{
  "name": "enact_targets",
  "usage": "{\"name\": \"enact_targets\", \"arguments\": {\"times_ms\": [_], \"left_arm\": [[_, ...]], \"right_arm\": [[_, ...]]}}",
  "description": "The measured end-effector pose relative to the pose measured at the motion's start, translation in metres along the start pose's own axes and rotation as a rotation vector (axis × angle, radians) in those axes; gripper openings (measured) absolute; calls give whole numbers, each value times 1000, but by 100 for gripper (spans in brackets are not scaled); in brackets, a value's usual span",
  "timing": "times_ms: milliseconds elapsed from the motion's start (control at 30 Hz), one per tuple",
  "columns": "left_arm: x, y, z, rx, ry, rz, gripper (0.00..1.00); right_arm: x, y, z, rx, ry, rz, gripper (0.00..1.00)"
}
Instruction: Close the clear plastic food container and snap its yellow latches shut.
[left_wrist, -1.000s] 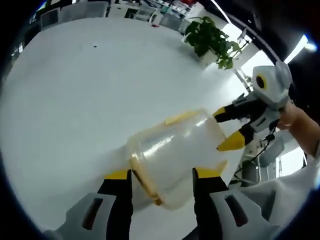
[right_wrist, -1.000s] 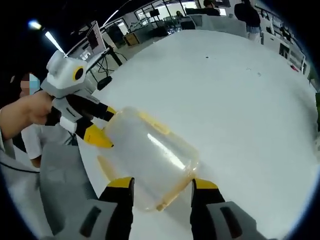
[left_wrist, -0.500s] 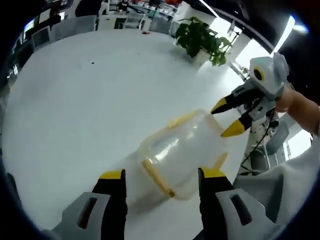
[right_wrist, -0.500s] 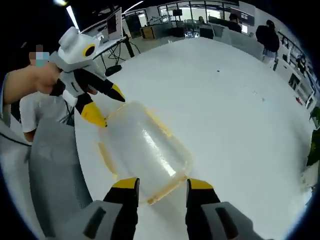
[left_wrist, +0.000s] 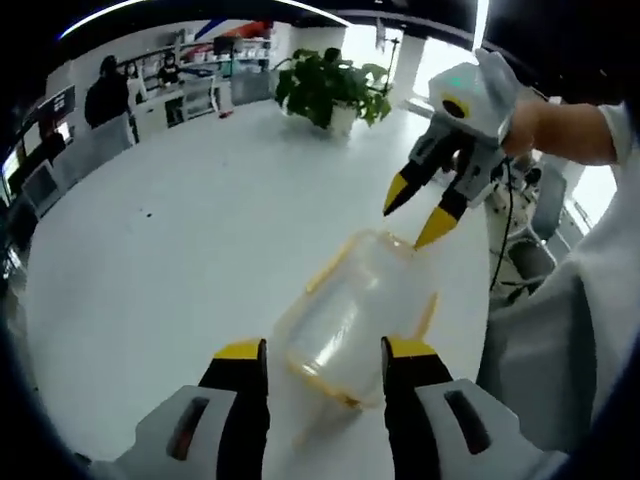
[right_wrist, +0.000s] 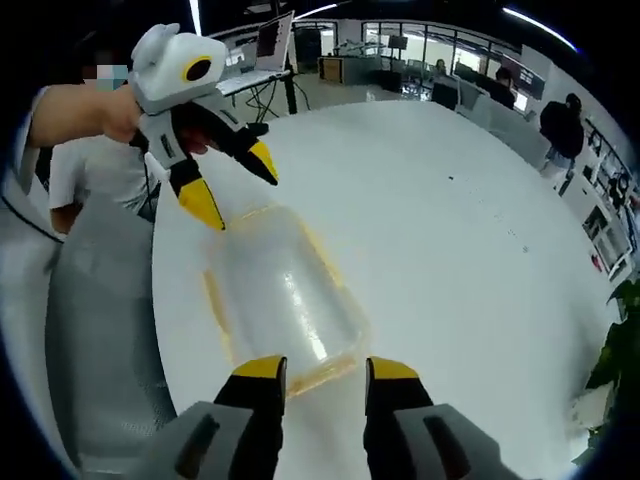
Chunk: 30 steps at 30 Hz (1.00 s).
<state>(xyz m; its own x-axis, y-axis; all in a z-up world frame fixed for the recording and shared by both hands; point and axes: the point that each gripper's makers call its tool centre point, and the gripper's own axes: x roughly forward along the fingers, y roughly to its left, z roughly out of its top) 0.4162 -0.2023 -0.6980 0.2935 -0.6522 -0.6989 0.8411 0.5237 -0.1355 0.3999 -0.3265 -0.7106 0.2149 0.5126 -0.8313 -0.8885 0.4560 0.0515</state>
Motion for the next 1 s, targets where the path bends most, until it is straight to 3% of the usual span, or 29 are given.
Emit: {"name": "enact_targets", "arguments": {"times_ms": [200, 433, 567, 600, 667, 1000], "left_arm": [[2, -9, 11, 29, -40, -34, 26], [12, -25, 13, 115, -41, -60, 15], [22, -45, 12, 168, -14, -109, 6], [25, -50, 8, 201, 17, -119, 5], [29, -55, 7, 240, 25, -121, 6], [35, -67, 1, 240, 30, -154, 10]], "right_arm": [[2, 11, 16, -91, -39, 28, 25], [14, 23, 36, -215, -82, 66, 21], [24, 27, 43, -263, -70, 76, 19], [26, 28, 44, -268, -71, 83, 19], [30, 28, 46, -272, -69, 86, 19], [40, 25, 49, -283, -59, 97, 20]]}}
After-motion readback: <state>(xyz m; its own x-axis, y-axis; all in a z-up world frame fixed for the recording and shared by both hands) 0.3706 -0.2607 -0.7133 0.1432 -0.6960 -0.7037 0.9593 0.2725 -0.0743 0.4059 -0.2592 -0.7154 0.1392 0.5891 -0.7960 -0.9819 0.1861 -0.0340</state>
